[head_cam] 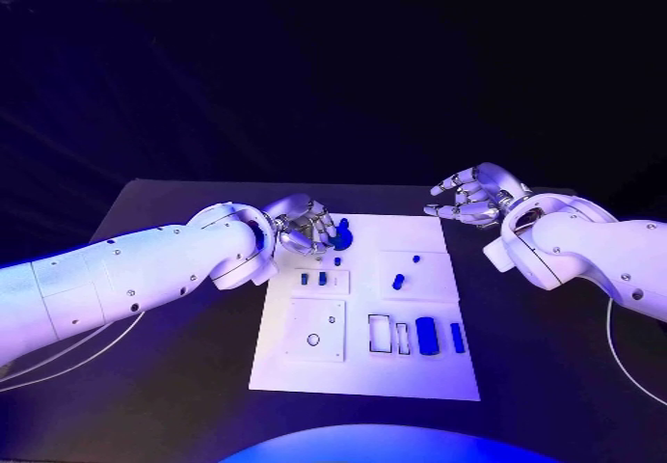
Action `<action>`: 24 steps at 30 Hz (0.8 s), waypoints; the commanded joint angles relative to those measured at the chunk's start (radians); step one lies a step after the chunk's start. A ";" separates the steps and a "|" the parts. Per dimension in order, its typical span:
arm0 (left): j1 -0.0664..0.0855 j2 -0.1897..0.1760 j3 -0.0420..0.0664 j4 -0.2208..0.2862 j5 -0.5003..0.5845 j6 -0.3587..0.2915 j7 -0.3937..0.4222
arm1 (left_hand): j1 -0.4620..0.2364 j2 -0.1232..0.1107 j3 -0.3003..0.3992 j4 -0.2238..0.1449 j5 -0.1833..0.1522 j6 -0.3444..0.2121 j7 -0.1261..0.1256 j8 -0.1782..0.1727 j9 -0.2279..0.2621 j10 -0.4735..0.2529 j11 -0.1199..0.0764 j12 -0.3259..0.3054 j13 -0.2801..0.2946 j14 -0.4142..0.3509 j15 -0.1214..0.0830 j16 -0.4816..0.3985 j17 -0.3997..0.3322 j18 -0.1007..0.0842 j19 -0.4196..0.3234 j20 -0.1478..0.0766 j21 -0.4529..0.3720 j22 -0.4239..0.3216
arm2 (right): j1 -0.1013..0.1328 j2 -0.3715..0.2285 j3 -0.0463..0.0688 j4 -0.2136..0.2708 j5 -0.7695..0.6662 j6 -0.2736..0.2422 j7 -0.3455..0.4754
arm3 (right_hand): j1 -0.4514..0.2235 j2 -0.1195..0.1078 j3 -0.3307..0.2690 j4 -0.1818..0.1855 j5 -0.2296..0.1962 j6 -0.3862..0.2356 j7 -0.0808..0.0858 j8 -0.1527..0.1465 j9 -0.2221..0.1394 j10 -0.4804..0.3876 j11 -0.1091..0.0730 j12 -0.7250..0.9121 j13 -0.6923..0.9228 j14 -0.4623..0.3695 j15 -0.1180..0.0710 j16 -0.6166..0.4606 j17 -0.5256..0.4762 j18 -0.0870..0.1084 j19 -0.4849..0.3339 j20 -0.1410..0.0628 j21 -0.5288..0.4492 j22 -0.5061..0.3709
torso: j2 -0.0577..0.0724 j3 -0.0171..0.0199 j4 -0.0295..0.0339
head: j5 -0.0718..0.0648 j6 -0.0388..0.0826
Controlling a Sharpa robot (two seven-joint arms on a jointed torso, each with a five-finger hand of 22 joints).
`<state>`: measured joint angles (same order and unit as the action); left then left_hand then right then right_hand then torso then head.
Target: Assemble the parts on the task board
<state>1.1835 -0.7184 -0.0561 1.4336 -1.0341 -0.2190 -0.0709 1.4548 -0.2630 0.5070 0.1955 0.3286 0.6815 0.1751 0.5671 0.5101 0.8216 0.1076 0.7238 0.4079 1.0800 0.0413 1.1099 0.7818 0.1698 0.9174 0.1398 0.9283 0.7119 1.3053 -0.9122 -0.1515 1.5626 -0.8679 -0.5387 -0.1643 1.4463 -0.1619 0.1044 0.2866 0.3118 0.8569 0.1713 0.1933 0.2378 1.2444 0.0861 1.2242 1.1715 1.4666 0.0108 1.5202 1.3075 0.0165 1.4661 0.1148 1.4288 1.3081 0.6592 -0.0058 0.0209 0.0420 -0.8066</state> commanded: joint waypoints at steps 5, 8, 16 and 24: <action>-0.009 0.044 -0.009 -0.040 -0.276 0.006 0.098 | -0.014 -0.021 -0.007 0.000 -0.010 0.031 -0.007 -0.034 -0.058 -0.021 0.007 -0.053 -0.060 -0.025 0.006 0.011 -0.030 0.013 -0.018 0.005 0.006 0.006 | -0.001 0.002 -0.001 -0.005 -0.014 -0.004 0.058 | 0.000 -0.011 0.039 0.001 0.006 0.016 -0.008 0.022 0.001 -0.129 -0.009 -0.186 -0.202 0.023 -0.011 -0.090 -0.048 0.061 -0.060 -0.009 -0.207 0.101 | 0.002 -0.0005 -0.0016 | -0.001 0.001; -0.010 0.059 -0.011 -0.054 -0.325 0.038 0.074 | -0.027 -0.026 -0.025 0.003 -0.012 0.047 -0.013 -0.042 -0.073 -0.018 0.006 -0.060 -0.074 -0.008 0.006 0.031 -0.018 0.013 -0.015 0.007 0.005 0.007 | -0.001 0.005 -0.002 -0.009 -0.011 -0.013 0.070 | -0.003 -0.020 0.073 0.001 0.008 0.011 -0.009 0.035 0.002 -0.233 -0.012 -0.357 -0.385 -0.031 -0.013 -0.204 -0.216 0.102 -0.155 -0.012 -0.436 -0.013 | 0.002 0.0003 -0.0008 | -0.003 0.001; -0.011 0.095 -0.013 -0.090 -0.401 0.118 0.023 | -0.025 -0.022 -0.049 0.003 -0.011 0.091 -0.025 -0.066 -0.111 0.001 0.003 -0.071 -0.105 0.054 0.004 0.107 0.049 0.014 0.001 0.006 0.015 0.013 | -0.002 0.010 -0.003 -0.015 0.015 -0.051 0.114 | -0.014 -0.059 0.192 -0.001 0.013 0.001 0.000 0.071 0.003 -0.231 -0.006 -0.565 -0.616 -0.192 -0.008 -0.685 -0.685 0.165 -0.312 -0.005 -0.996 -0.358 | 0.001 0.0013 -0.0006 | -0.003 -0.001; -0.011 0.119 -0.014 -0.113 -0.432 0.163 -0.010 | -0.021 -0.020 -0.053 0.003 -0.011 0.117 -0.027 -0.075 -0.128 0.008 0.002 -0.077 -0.121 0.083 0.002 0.146 0.079 0.014 0.009 0.003 0.029 0.023 | -0.002 0.011 -0.003 -0.017 0.046 -0.078 0.145 | -0.028 -0.084 0.262 -0.012 0.014 -0.013 0.008 0.089 0.003 -0.230 0.009 -0.669 -0.731 -0.186 0.007 -0.861 -0.717 0.165 -0.303 0.001 -1.104 -0.466 | 0.001 0.0012 -0.0017 | -0.003 -0.001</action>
<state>1.1729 -0.6034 -0.0705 1.3234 -1.4192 -0.1135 -0.0507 1.4322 -0.2856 0.4608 0.2001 0.3196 0.7904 0.1481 0.4972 0.3829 0.8206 0.1090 0.6504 0.2881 1.1545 0.0432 1.2496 0.8605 0.1696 0.9204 0.1448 0.9509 0.7337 1.3040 -0.9019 -0.1548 1.5460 -0.8438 -0.5893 -0.0670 1.4163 -0.2369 0.3618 0.2747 0.3215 0.8508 0.1784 0.2784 0.2402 1.0127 0.0926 0.5606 0.4464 1.2772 0.0144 0.6677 0.5919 0.1779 1.1574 0.1166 0.3302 0.8474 0.6609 -0.0047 0.0197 0.0390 -0.8079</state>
